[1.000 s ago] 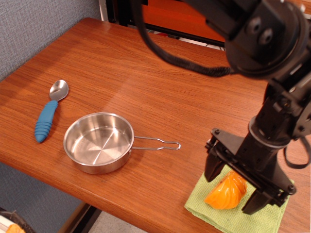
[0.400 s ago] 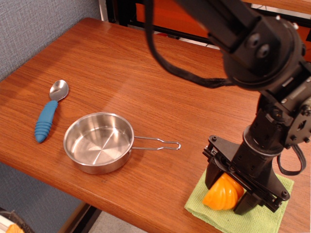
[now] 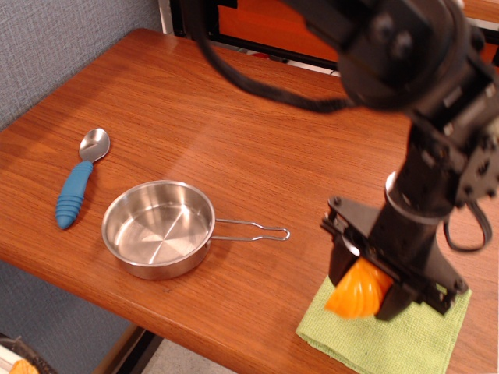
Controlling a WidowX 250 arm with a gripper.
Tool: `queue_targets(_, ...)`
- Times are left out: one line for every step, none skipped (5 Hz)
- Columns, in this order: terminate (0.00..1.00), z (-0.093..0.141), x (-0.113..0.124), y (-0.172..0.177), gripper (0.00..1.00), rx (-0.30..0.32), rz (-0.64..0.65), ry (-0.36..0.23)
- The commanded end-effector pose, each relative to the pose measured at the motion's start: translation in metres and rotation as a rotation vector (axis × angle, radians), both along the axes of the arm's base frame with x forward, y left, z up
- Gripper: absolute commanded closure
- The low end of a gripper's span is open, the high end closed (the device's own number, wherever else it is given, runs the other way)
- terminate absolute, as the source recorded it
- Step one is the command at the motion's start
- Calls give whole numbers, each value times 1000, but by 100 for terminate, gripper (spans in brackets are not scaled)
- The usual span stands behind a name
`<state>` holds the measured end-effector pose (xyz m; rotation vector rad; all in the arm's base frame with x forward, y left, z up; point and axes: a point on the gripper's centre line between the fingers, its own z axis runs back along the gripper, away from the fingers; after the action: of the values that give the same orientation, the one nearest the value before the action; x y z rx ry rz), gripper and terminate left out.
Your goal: Pick up orange on top of green cloth and place inside pan.
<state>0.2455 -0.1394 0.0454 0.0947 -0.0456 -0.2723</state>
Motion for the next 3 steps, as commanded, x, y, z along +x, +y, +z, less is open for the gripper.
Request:
queue_targets(0, 41, 8, 47, 100, -2, 167, -115)
queue_targets(0, 42, -2, 82, 100, -52, 259, -133)
queue_targets(0, 42, -14, 114, 100, -35, 396, -133)
